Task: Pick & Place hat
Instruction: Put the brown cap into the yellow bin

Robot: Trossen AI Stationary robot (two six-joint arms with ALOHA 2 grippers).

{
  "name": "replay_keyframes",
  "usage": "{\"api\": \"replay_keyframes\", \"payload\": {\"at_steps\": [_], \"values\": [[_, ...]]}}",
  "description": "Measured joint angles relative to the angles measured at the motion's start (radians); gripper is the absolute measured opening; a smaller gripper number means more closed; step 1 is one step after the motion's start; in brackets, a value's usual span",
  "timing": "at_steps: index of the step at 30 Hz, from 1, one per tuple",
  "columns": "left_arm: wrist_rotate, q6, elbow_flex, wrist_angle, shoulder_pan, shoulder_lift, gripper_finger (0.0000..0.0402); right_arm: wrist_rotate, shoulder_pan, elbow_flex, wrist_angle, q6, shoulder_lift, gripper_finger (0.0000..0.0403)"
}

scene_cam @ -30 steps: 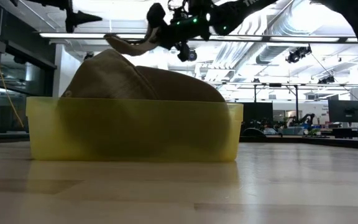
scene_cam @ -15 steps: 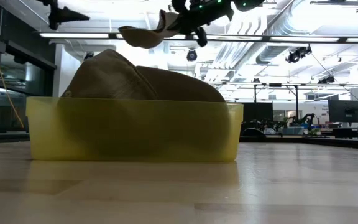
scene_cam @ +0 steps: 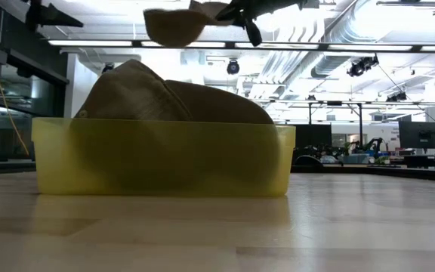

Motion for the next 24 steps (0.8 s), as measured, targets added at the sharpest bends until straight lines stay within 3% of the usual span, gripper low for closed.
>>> {"api": "replay_keyframes", "payload": {"at_steps": [8, 19, 24], "values": [[-0.019, -0.02, 0.0, -0.086, 0.0, -0.078, 0.0317, -0.171, 0.009, 0.0, -0.061, 0.042, -0.007, 0.0005], [-0.077, -0.024, -0.001, -0.189, 0.0, -0.129, 0.0317, -0.251, 0.061, 0.0, -0.224, 0.01, -0.008, 0.0005], [-0.077, -0.024, -0.001, -0.21, 0.0, -0.129, 0.0317, -0.263, 0.109, 0.0, -0.38, -0.03, -0.008, 0.0005]]}}
